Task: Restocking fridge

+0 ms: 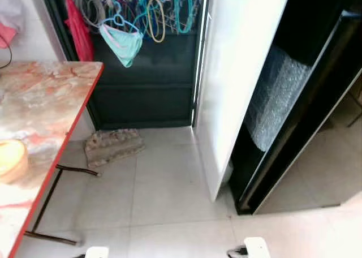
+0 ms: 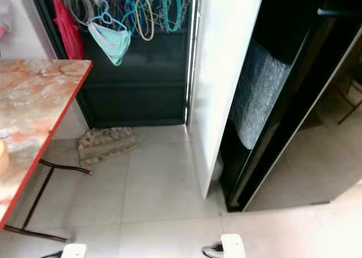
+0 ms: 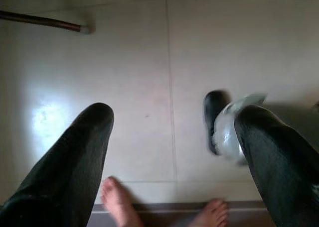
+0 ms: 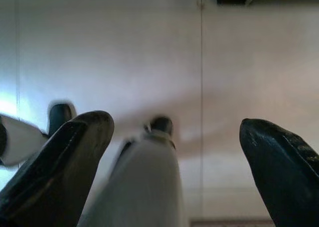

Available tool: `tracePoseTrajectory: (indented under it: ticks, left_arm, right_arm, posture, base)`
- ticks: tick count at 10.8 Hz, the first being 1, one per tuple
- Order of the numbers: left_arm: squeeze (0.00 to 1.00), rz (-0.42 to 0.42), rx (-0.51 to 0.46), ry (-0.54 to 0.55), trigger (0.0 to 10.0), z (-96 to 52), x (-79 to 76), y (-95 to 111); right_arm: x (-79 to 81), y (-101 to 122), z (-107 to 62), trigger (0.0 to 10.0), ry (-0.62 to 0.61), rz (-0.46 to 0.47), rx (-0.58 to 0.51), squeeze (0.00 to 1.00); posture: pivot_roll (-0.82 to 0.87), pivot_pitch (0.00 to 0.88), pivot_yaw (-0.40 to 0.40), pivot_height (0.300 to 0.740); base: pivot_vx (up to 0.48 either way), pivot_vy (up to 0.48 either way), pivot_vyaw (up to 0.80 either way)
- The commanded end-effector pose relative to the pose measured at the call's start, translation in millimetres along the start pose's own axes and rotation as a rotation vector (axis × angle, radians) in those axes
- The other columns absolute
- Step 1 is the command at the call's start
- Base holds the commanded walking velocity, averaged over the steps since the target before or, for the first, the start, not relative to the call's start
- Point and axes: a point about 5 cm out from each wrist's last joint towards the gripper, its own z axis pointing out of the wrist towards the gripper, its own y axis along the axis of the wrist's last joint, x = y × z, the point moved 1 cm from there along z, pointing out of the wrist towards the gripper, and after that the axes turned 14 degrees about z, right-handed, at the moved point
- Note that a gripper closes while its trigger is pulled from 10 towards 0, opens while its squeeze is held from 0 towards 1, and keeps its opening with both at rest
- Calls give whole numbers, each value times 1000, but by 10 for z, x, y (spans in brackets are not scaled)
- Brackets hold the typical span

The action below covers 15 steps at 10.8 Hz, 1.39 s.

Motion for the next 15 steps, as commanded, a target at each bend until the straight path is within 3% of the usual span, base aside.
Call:
tracePoseTrajectory:
  ticks: [1,15]
  left_arm:
    - [0,1,19,-8,10000,-17,-16,-76]
    - [0,-37,8,20,10000,-5,14,-25]
  right_arm:
    - [11,80,8,10000,10,4,-26,0]
    - [18,152,15,10000,23,-7,-36,0]
  posture:
    - [56,0,-23,740]
    - [63,0,-40,740]
  base:
    - [0,0,769]
    - [0,0,775]
